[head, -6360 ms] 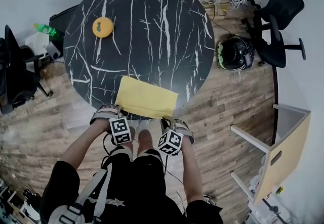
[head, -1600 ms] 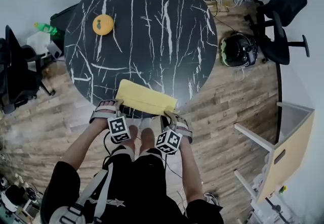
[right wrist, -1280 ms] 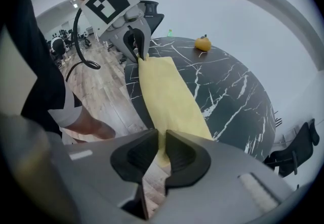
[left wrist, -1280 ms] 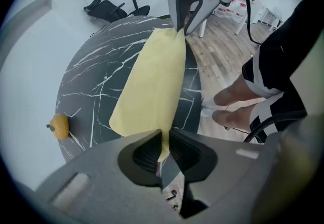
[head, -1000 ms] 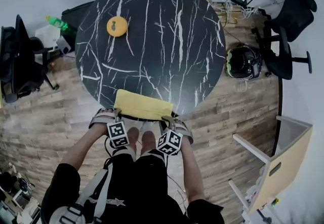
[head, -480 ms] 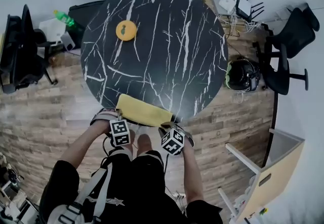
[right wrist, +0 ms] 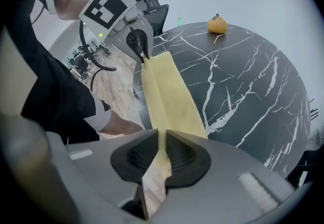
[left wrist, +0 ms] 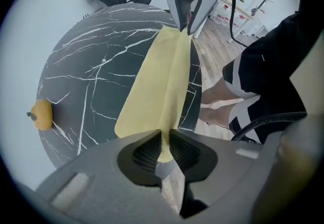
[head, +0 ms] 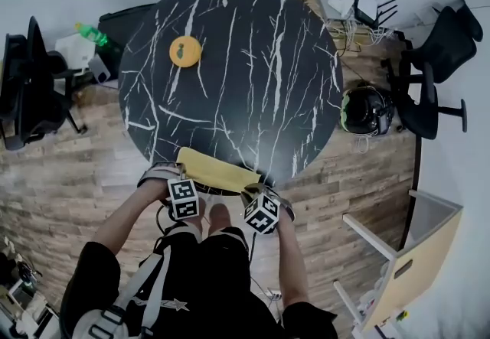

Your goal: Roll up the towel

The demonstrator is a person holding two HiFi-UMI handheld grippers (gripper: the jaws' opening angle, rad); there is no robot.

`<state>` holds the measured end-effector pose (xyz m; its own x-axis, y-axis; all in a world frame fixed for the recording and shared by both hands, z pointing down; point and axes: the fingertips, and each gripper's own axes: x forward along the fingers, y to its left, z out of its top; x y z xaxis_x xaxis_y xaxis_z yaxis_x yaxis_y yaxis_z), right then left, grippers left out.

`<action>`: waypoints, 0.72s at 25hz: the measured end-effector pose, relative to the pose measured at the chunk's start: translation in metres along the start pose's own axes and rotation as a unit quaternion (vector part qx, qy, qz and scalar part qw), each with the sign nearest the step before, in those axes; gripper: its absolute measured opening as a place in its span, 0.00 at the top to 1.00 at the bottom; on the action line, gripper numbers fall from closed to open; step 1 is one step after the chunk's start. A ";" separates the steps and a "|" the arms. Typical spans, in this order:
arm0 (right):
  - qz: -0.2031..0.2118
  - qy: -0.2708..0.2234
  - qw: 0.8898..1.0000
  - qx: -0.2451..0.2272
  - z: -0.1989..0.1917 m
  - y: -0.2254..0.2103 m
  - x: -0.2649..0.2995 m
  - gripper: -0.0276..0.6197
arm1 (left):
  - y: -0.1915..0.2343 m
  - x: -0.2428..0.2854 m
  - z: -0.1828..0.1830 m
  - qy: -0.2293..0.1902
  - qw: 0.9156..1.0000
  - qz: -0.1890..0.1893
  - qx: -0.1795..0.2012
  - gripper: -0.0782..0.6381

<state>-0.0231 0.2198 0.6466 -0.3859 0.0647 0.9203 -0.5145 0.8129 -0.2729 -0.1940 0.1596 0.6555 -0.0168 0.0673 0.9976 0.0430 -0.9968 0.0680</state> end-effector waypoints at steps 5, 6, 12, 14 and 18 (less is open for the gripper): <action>-0.004 -0.003 1.000 0.011 0.002 -0.009 0.000 0.88 | 0.008 0.002 0.002 0.003 1.000 -0.005 0.005 0.80; -0.005 -0.004 1.000 0.013 0.002 -0.010 0.000 0.87 | 0.009 0.002 0.003 0.003 1.000 -0.006 0.005 0.80; -0.015 -0.010 0.999 0.026 0.001 -0.018 0.003 0.87 | 0.015 0.006 0.005 0.007 1.000 -0.020 0.000 0.78; -0.015 -0.014 0.999 0.032 0.002 -0.020 0.005 0.87 | 0.016 0.008 0.005 0.009 1.000 -0.029 -0.001 0.76; -0.006 -0.024 0.999 0.046 0.002 -0.023 0.005 0.86 | 0.017 0.011 0.006 0.010 0.999 -0.039 -0.002 0.74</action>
<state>-0.0149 0.2004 0.6566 -0.4151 0.0260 0.9094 -0.5858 0.7572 -0.2890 -0.1873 0.1439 0.6672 -0.0407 0.1430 0.9889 0.0374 -0.9888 0.1445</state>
